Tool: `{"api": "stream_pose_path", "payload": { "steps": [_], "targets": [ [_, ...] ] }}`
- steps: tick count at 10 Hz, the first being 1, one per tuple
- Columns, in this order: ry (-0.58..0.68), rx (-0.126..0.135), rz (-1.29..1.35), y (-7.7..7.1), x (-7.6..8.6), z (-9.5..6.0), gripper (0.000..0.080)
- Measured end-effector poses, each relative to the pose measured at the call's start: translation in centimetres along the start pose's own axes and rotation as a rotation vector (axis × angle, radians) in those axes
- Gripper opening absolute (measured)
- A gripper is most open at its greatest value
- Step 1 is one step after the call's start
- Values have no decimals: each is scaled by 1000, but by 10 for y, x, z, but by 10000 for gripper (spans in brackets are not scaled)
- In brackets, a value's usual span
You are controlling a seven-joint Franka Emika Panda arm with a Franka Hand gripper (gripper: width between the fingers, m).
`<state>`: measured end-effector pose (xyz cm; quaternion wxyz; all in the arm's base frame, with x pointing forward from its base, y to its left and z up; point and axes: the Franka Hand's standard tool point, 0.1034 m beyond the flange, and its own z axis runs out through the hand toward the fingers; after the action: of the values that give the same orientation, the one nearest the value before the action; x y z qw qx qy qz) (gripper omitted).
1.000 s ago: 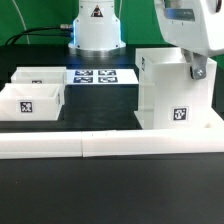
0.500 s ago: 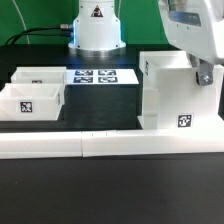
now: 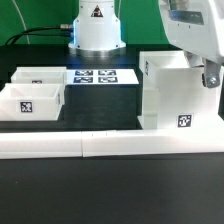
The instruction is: Assemble drawer
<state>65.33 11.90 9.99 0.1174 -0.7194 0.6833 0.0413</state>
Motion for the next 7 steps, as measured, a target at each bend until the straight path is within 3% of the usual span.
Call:
{"api": "stream_pose_path", "payload": {
  "steps": [1,2,3,5,6,7],
  "targets": [
    [0,1,-1,0,0,0,492],
    [0,1,-3,0,-1,0,615],
    [0,1,-4,0,-1,-1,639],
    [-2,-5,-168,4,0,-7,648],
    [-14,-23,-280,9,1,-16,648],
    [-23,-24,-354,12,-1,-28,648]
  ]
}}
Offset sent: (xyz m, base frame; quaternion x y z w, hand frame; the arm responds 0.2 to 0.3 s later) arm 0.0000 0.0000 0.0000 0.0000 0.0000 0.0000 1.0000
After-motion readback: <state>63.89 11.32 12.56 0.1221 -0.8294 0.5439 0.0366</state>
